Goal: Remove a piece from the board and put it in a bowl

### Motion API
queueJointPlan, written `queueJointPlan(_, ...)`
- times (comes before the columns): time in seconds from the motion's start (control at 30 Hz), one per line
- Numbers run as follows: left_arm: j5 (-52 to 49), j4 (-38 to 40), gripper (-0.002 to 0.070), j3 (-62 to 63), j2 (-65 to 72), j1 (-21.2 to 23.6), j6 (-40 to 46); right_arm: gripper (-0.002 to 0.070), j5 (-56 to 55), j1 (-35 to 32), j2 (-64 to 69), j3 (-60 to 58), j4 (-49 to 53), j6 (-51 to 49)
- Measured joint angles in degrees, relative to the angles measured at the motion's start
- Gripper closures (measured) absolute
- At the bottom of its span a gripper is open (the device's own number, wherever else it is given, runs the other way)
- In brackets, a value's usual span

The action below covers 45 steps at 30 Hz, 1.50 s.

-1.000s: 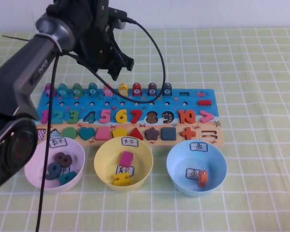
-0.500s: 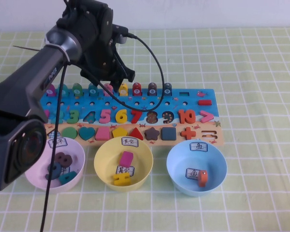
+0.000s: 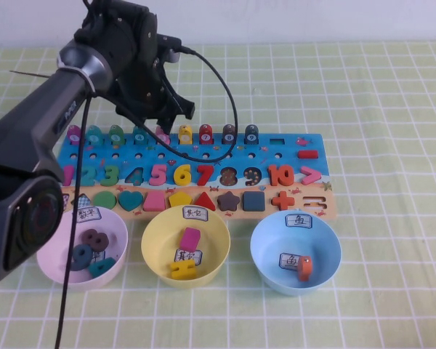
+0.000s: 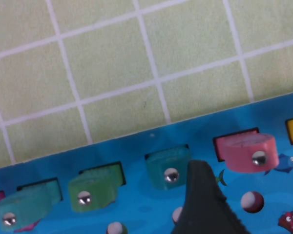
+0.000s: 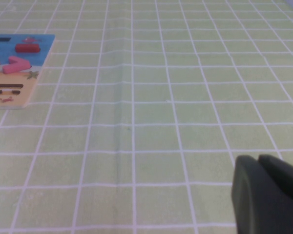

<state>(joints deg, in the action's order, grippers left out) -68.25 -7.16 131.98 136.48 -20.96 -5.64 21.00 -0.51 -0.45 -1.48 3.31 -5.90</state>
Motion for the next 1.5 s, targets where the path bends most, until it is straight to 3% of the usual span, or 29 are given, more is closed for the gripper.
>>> queueJointPlan(0.67, 2.1, 0.7, 0.0313, 0.1, 2.8, 0.0, 0.0, 0.0694, 0.0, 0.0, 0.0, 0.0, 0.0, 0.0)
queueJointPlan(1.03, 3.5, 0.7, 0.0467, 0.1, 3.4, 0.0, -0.6, 0.0694, 0.0, 0.0, 0.0, 0.0, 0.0, 0.0)
queueJointPlan(1.5, 3.5, 0.8, 0.048, 0.1, 3.4, 0.0, -1.2, 0.0694, 0.0, 0.0, 0.0, 0.0, 0.0, 0.0)
